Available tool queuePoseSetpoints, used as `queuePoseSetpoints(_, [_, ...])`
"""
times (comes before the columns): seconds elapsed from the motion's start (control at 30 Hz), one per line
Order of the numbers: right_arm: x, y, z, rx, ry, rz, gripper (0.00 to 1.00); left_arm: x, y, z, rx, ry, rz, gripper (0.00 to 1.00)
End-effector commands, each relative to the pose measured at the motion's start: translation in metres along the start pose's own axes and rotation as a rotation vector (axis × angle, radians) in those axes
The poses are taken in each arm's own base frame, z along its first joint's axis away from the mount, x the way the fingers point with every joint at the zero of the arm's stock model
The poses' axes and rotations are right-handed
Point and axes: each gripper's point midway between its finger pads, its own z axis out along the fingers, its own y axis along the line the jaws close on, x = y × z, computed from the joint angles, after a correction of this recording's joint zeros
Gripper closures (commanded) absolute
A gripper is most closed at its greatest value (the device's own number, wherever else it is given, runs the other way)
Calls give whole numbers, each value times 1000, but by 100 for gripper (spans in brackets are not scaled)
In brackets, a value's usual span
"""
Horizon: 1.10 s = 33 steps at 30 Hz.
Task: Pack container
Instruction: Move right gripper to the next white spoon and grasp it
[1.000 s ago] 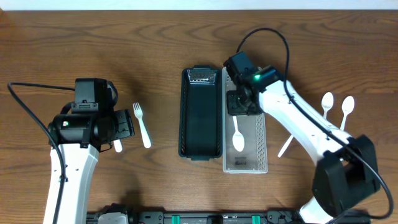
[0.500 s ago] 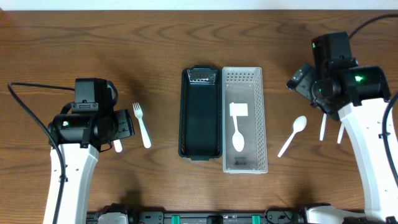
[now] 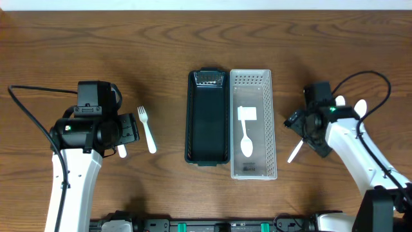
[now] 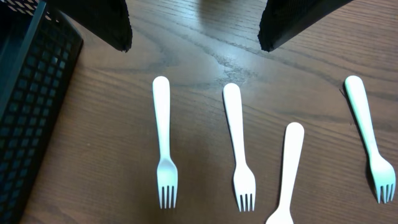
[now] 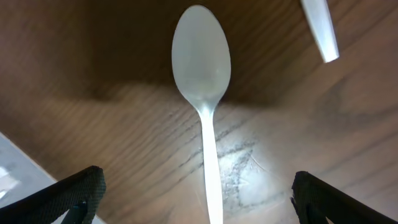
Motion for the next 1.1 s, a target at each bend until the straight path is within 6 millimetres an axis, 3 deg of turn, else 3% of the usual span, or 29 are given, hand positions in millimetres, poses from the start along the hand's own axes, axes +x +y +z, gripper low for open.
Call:
queuePoseSetpoints(0.0, [1,-2,7,-3,-5,8,1,-4,1,-3,-1,-8,-7,32])
queuePoseSetpoints(0.5, [-9,-7,43,31,21,14,1,-1,1,-3,-3,3,-6,32])
queuePoseSetpoints(0.93, [2,-10,66,68,86,-4,1,-1,1,-3,-3,3,-6,32])
queuePoseSetpoints(1.07, [3,-9,66,64,93,-3,16,-1,1,-3,-3,3,-6,32])
